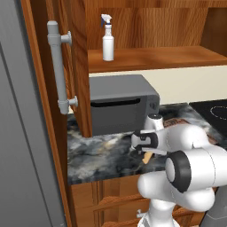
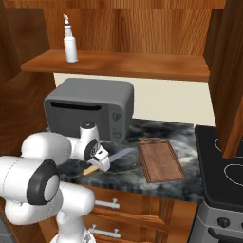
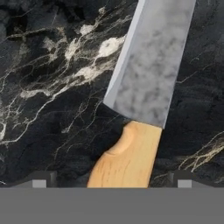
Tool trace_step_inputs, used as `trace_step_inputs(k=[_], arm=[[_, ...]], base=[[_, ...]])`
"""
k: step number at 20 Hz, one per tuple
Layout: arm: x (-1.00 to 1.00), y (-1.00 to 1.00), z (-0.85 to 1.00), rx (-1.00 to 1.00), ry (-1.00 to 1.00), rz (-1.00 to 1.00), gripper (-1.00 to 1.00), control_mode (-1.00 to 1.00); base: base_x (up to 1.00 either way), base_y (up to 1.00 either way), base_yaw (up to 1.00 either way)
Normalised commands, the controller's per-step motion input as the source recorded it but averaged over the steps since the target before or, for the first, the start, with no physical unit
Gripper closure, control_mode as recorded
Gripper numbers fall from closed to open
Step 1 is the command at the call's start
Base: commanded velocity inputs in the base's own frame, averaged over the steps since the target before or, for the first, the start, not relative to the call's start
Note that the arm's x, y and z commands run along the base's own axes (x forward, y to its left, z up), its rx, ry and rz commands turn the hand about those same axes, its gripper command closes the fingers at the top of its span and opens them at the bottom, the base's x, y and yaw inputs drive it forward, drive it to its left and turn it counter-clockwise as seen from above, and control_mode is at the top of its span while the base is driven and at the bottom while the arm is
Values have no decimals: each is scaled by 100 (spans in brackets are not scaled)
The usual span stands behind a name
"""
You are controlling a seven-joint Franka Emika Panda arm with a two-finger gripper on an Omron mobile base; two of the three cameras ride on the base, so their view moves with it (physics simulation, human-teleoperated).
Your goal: Move the cutting board and knife to the sink. Then move spray from the cabinet to the counter.
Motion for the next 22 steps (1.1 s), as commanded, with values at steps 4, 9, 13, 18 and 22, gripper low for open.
trace_step_inputs(k=[4,9,13,18,22], arm=[[1,0,-11,0,0,0,-100,-100],[5,0,-14,0,0,0,100,-100],[0,0,-19,0,-1,0,100,-100],[0,1,-40,0,-2,0,100,-100],[-1,2,-49,0,-5,0,100,-100]], base=[[0,0,0],[0,0,0],[0,0,0],[0,0,0],[0,0,0]])
